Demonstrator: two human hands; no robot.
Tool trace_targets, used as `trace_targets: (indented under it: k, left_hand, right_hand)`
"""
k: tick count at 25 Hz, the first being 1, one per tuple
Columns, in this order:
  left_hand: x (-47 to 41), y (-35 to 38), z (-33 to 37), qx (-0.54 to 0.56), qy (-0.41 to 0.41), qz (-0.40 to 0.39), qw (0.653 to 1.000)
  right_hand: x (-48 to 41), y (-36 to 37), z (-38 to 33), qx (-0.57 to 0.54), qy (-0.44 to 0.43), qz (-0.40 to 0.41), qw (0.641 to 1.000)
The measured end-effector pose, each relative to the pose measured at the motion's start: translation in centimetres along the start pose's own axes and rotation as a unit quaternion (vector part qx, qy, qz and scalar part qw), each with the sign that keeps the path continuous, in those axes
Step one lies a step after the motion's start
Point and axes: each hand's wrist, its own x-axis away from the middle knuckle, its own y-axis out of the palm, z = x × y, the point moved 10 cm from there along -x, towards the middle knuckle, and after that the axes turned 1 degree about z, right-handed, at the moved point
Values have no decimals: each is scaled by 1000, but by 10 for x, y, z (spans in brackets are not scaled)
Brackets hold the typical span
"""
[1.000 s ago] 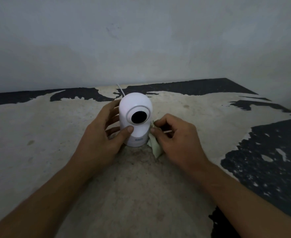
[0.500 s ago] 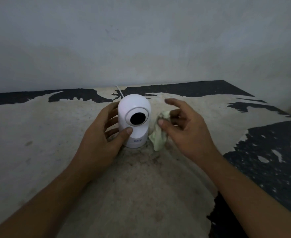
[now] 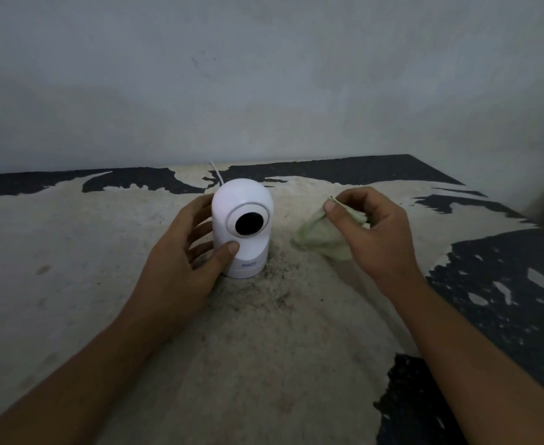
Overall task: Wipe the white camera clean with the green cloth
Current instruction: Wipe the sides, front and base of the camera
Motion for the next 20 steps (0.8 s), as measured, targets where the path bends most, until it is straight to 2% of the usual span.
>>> trace_targets:
  k: [6,10,13,16,20]
  left_hand:
    - [0,0,-1,-12,9,0,1000]
    - [0,0,-1,-9,14,2,1000]
    - [-1,0,-2,-2,15,2,1000]
    - [-1,-2,-3,-11,12,1,1000]
    - [2,0,0,-32,13,7,999]
  right_hand:
    - [-1,-1,31,-33,117,40,992]
    - [-6,2,47,-65,157,34,985]
    - [-9,6,58,26,152,6,988]
    - [-9,2,57,130,111,-2,985]
    - [-8,11,62,266,72,-55,960]
